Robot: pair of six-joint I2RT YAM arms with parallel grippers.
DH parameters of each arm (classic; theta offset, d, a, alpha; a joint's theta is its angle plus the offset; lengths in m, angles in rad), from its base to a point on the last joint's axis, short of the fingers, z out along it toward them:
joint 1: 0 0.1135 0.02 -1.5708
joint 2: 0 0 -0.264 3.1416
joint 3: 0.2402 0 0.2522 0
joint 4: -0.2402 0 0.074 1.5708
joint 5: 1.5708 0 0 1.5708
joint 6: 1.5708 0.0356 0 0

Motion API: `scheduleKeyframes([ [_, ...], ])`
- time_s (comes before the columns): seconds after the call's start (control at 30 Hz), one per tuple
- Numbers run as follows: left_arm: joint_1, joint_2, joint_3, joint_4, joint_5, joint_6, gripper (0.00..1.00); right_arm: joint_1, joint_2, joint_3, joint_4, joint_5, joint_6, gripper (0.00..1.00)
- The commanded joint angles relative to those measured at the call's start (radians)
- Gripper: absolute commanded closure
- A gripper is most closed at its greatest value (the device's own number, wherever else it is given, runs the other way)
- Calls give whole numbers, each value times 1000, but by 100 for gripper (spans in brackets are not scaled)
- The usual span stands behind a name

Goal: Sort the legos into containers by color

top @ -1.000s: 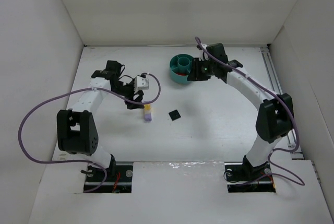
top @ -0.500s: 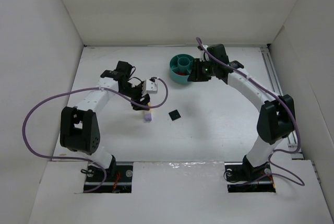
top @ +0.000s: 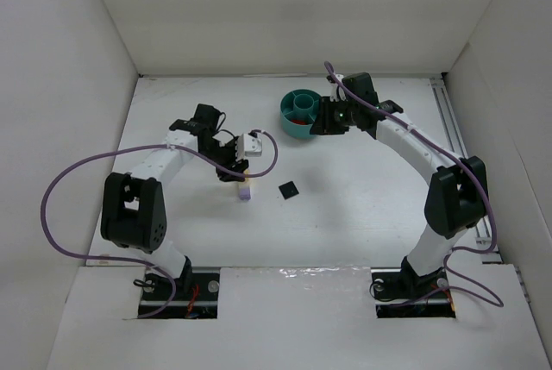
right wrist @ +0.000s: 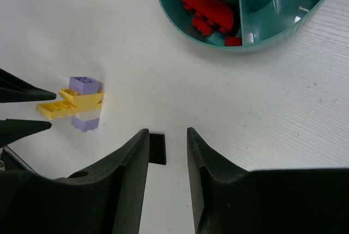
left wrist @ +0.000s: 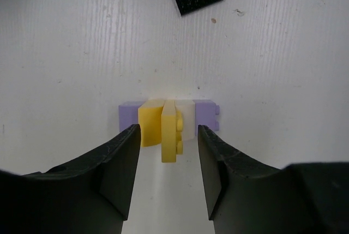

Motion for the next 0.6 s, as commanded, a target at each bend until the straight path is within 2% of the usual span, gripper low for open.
scheduleKeyframes([
  [0.0,2,9,-16,0,-3,0,57,-2,-29,22,34,4,11,61],
  [0.17,2,27,-16,-15,-12,18,57,-2,-20,31,34,4,11,61],
  [0.43,2,38,-16,-15,-12,18,63,-2,-11,31,25,4,11,61],
  [0.57,2,47,-16,-6,-12,18,69,-2,0,40,25,4,11,61],
])
